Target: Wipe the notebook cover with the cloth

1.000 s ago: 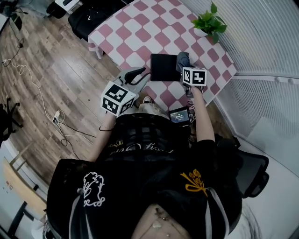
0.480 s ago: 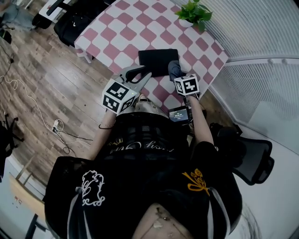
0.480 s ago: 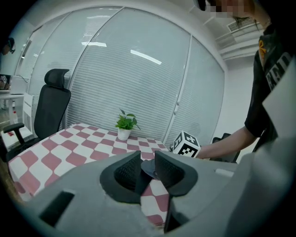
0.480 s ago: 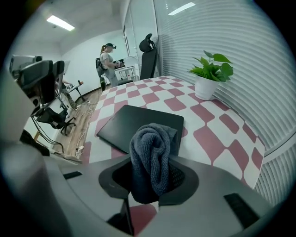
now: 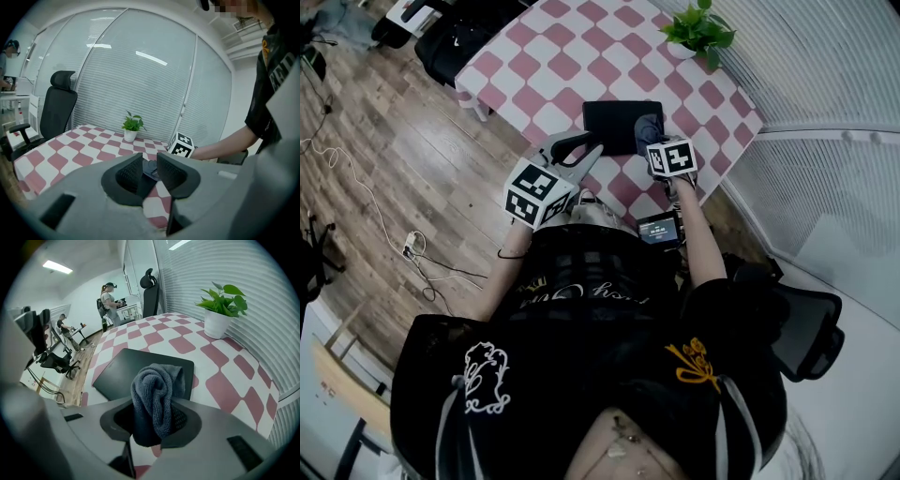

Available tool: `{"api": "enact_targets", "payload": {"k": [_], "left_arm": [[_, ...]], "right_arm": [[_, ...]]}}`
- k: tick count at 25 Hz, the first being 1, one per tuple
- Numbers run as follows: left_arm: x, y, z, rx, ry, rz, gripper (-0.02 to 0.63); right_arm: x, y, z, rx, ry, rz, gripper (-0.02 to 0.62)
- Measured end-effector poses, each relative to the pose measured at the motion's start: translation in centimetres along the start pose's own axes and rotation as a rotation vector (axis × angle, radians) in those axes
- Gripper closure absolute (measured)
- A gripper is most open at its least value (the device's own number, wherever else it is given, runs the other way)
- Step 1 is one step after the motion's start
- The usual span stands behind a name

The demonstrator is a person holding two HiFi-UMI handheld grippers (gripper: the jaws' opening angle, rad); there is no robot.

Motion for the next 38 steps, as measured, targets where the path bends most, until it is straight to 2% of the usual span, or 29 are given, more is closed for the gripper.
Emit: {"api": "enact_targets", "payload": {"k": [11,16,19,22,29,34,38], "left_arm": [[1.1,0.7,0.0,-0.012,0.028,0.060,0.508],[1.3,1.4,-0.4,-0.014,0.036,0.092,0.508],[1.5,2.5,-0.9,-0.015,0.046,0.113,0.508],[1.7,3.7,-1.2,-0.025,0.056,0.131,0.508],[2.1,5.9,-2.2,-0.039,0.050,0.136,0.508],[1.5,7.5,-2.7,-0.051,0.020,0.086,0.508],[0.8,8.5,-3.8,-0.054,0.009,0.025,0.508]], "right_arm": [[-3.2,-0.9,4.8,-0.032,-0.041,-0.022,0.488],[-5.0,-1.3,6.6,-0.063,-0.095,-0.030,0.488],[-5.5,-1.3,7.1,-0.084,-0.136,-0.045,0.488],[-5.1,-0.4,7.2,-0.099,-0.123,-0.066,0.489],[0.3,6.3,8.0,-0.298,-0.097,0.001,0.489],[6.4,10.4,6.1,-0.406,-0.121,0.045,0.489],[10.9,12.2,3.3,-0.445,-0.167,0.053,0.489]]}}
Point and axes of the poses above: the fingertips, and each gripper's own axes: y backward along the fingers, x to its left, z out of its top, the point moved 3 cm from there along y, backward along the fingers, and after that the axes turned 13 degrees about x, right-handed, at the moved point
